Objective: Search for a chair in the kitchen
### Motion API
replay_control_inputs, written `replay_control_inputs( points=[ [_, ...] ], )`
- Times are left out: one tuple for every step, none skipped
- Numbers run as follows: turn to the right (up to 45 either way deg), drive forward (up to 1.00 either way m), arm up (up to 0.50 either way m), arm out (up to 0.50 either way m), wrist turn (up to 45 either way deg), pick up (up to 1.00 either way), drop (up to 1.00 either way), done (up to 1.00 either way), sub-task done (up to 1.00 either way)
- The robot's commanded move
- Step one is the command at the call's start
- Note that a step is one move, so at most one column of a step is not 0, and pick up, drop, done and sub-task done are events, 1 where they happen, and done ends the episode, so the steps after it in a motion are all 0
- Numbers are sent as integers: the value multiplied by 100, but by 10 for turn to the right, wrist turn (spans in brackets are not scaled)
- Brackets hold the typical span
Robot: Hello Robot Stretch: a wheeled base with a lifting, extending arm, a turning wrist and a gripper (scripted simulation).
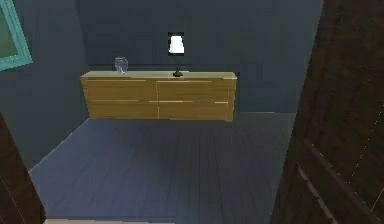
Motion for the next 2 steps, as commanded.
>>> replay_control_inputs(
  points=[
    [0,50,0,0,0,0,0,0,0],
    [210,0,0,0,0,0,0,0,0]
  ],
)
